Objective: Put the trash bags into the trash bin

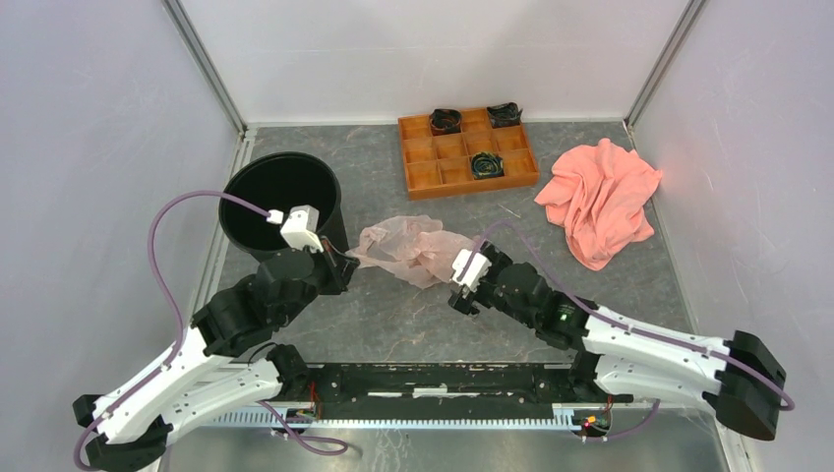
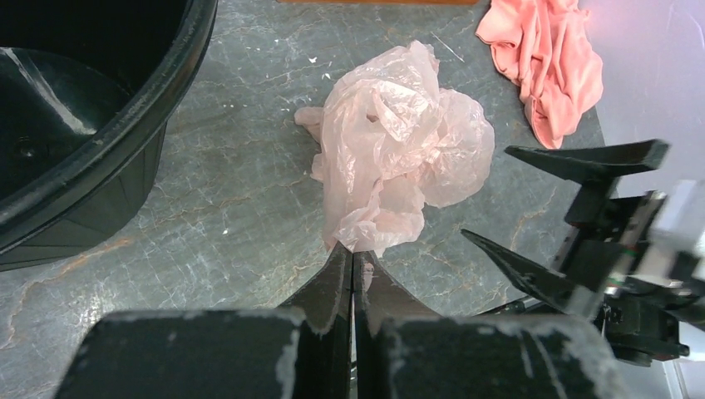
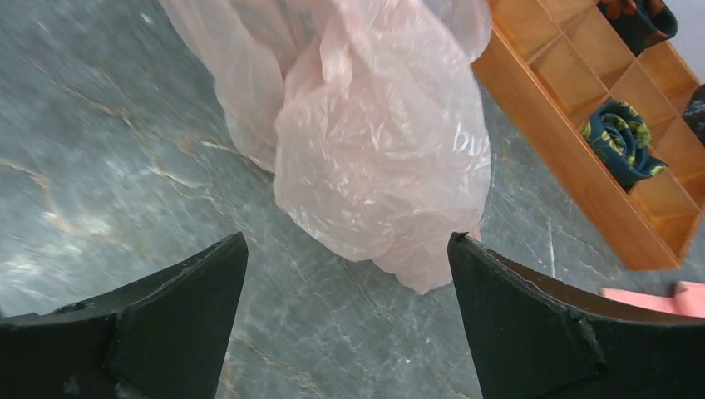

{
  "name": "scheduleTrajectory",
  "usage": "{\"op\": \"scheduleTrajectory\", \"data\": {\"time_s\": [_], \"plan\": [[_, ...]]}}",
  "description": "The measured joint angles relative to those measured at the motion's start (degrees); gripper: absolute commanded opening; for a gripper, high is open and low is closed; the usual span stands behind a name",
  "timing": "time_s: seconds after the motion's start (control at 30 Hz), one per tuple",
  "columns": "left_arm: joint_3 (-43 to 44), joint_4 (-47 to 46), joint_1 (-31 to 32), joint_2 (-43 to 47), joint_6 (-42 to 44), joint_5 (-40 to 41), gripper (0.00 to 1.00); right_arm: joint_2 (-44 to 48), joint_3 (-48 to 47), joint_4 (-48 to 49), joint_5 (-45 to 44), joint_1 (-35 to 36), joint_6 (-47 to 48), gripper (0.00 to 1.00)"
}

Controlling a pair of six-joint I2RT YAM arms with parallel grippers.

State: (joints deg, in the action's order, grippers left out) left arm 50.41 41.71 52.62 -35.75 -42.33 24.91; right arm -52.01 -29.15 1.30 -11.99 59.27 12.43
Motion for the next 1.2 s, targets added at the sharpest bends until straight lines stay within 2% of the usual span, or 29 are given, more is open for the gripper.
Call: {"op": "scheduleTrajectory", "data": {"time_s": [0.27, 0.53, 0.57, 0.67, 0.7, 0.73, 0.77, 0.83, 0.93, 1.03, 1.2], "plan": [[0.42, 0.00, 0.00, 0.55, 0.00, -0.02, 0.02, -8.09, 8.55, 18.82, -9.27, 5.14, 15.45, 0.98], [0.52, 0.02, 0.00, -0.79, 0.00, -0.13, 0.02, -14.73, 10.32, 35.69, -10.95, 5.25, 24.02, 0.96], [0.57, 0.00, 0.00, -1.11, 0.00, -0.11, 0.02, -15.47, 10.32, 37.27, -11.23, 5.25, 24.63, 0.93], [0.66, 0.02, 0.00, -1.81, 0.00, -0.07, 0.02, -17.77, 10.19, 41.42, -12.28, 5.25, 26.08, 0.68], [0.68, 0.02, 0.00, -1.92, 0.00, -0.07, 0.02, -18.38, 9.94, 41.99, -12.28, 5.25, 26.53, 0.55], [0.74, 0.02, 0.00, -2.05, 0.00, -0.07, 0.02, -19.10, 9.53, 42.29, -12.20, 5.25, 26.64, 0.32], [0.87, 0.02, 0.00, -2.21, 0.00, -0.07, 0.02, -19.41, 9.22, 42.36, -12.02, 5.25, 26.95, 0.19], [1.25, 0.07, 0.00, -2.49, 0.00, -0.02, 0.02, -19.63, 8.17, 41.90, -11.43, 5.25, 26.01, 0.01], [1.86, 0.13, 0.00, -2.71, 0.11, 0.31, 0.02, -17.16, 7.48, 39.50, -10.19, 5.25, 22.75, 0.00], [2.43, 0.98, 0.00, -2.40, 0.83, 1.05, 0.02, -10.19, 7.04, 33.29, -7.32, 4.17, 15.87, 0.00], [2.89, 3.26, 0.00, -0.61, 2.16, 3.17, 0.02, -0.35, 1.70, 19.04, 5.05, -5.62, 0.17, 0.00]]}}
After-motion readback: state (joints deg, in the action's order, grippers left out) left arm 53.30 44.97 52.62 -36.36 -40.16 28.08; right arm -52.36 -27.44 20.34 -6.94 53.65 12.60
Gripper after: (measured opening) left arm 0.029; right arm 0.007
